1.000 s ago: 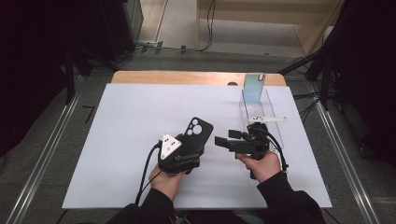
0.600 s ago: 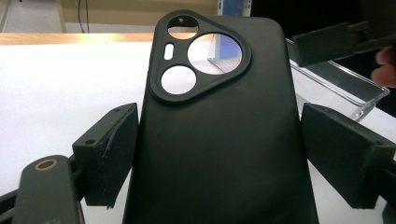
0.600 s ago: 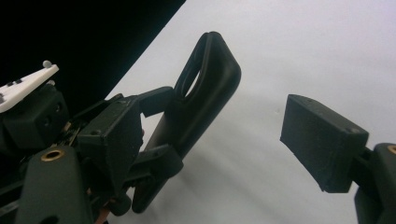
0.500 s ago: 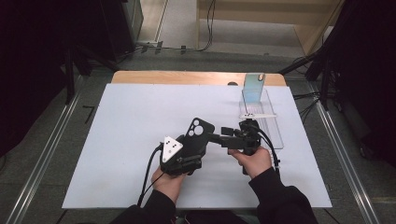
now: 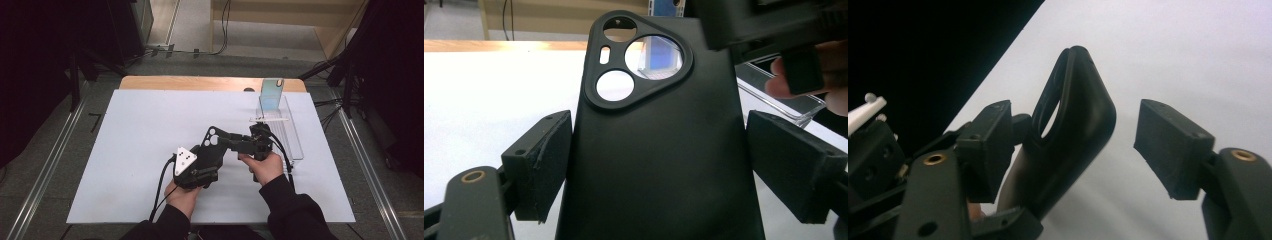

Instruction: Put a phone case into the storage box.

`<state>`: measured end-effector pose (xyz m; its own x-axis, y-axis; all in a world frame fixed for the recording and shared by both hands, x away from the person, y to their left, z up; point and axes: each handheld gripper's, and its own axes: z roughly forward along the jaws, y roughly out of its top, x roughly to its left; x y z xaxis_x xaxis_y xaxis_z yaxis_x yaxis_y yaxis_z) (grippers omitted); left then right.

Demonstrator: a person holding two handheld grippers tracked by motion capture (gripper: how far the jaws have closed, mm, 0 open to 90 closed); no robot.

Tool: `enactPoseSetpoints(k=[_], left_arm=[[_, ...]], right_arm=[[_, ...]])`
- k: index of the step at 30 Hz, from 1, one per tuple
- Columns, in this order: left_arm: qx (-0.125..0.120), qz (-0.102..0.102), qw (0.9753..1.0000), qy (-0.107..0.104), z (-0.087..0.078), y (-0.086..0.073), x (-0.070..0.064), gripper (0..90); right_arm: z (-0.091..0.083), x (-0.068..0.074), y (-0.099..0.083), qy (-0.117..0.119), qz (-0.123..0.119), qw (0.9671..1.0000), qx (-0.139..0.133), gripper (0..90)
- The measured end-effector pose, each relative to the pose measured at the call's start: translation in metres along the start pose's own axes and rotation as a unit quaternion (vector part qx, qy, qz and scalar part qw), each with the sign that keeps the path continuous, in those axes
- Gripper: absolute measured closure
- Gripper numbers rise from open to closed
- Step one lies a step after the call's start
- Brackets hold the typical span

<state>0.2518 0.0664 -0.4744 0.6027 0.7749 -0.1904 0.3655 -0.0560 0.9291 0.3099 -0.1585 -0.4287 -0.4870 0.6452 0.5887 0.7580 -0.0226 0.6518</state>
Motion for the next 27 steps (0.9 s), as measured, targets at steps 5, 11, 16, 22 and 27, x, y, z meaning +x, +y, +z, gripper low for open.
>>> enactPoseSetpoints(k=[5, 11, 16, 22, 27], left_arm=[[-0.002, -0.005, 1.0000, -0.006, -0.0006, 0.0006, -0.0025, 14.5], [-0.008, -0.008, 0.9999, -0.013, -0.0013, 0.0001, -0.0030, 14.4], [-0.007, -0.015, 0.9997, -0.019, -0.0006, -0.0019, -0.0025, 14.2], [-0.009, -0.026, 0.9991, -0.032, -0.0008, -0.0014, -0.0019, 14.1], [-0.007, -0.029, 0.9987, -0.041, -0.0008, -0.0008, -0.0014, 14.0]], right_arm=[[0.0043, -0.0005, 0.0026, 0.015, -0.001, 0.9999, 0.007, 47.7], [0.0023, -0.0014, 0.0034, 0.026, 0.014, 0.9996, 0.003, 64.9], [0.0009, -0.0008, 0.0043, 0.033, 0.017, 0.9993, 0.008, 69.7], [-0.0021, 0.0032, 0.0063, 0.046, 0.021, 0.9987, 0.006, 75.5], [-0.0045, 0.0031, 0.0075, 0.057, 0.021, 0.9981, 0.008, 77.0]])
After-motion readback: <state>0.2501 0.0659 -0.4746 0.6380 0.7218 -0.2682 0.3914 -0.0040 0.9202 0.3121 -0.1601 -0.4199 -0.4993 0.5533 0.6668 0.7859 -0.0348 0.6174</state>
